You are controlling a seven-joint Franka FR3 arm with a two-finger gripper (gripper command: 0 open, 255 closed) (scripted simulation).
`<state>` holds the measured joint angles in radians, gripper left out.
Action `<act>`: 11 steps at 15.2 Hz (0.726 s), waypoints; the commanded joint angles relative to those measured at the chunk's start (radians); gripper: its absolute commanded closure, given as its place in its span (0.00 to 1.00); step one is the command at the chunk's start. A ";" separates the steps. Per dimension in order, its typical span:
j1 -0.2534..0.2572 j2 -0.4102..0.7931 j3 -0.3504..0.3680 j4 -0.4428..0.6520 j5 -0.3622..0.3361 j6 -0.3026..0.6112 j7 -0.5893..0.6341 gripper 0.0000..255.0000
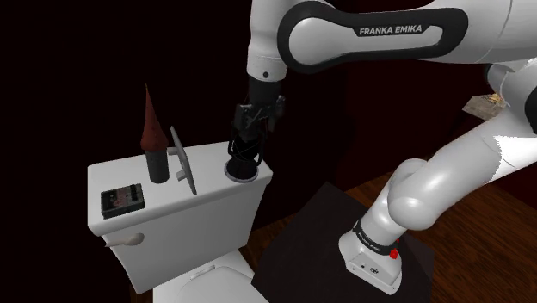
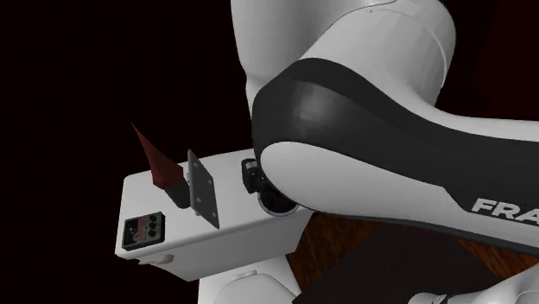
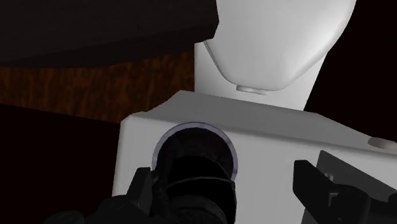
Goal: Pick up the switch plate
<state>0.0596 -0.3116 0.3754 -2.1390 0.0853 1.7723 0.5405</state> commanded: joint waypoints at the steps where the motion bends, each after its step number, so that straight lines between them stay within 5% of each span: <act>1: 0.002 0.071 0.042 0.058 -0.020 0.013 0.083 0.00; 11: 0.082 0.511 0.157 0.484 -0.252 -0.037 0.471 0.00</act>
<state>0.1219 0.1527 0.5247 -1.6993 -0.1386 1.7419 0.9654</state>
